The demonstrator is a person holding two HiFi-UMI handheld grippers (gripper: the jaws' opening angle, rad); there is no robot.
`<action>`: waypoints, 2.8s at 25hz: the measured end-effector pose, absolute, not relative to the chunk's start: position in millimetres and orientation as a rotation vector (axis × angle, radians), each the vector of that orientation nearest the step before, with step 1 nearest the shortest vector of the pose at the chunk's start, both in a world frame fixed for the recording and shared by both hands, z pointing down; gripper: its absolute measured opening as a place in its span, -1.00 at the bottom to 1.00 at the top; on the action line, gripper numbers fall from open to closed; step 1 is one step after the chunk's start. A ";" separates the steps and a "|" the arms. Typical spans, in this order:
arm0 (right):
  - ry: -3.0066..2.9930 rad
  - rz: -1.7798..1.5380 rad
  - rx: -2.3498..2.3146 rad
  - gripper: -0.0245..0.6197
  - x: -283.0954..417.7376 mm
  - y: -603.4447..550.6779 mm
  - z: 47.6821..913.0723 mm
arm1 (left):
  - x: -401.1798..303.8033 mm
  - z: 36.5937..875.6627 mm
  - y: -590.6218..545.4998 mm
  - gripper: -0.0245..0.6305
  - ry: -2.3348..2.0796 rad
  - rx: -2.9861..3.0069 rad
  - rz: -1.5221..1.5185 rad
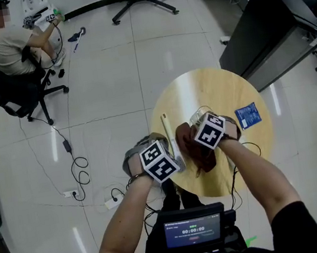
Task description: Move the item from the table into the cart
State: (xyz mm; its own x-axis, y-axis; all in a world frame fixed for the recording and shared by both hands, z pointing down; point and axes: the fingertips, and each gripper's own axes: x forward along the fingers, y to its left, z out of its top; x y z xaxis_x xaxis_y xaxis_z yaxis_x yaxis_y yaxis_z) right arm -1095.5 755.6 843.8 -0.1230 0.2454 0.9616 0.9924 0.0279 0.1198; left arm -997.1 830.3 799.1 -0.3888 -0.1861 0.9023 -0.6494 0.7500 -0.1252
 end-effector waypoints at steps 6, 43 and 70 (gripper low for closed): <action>-1.614 -1.087 -1.346 -0.89 -1083.0 744.2 786.6 | -988.2 756.3 824.1 -0.96 -1.952 0.621 0.621; -2.700 -0.642 -0.420 -0.89 -798.7 192.2 348.7 | -841.8 433.9 268.1 -0.96 -2.061 1.503 1.453; -2.531 -0.240 1.529 -0.89 -31.2 -352.1 321.3 | -127.8 371.8 -366.1 -0.96 -1.012 2.993 0.257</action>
State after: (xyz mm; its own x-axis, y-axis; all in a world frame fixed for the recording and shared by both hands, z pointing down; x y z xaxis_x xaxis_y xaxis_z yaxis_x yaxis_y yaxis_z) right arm -31.2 -352.1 321.3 -0.4575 -0.8868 0.0656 -0.8587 0.4598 0.2264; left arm -127.8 -366.1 371.8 0.7830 -0.6051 0.1440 -0.6006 -0.7957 -0.0784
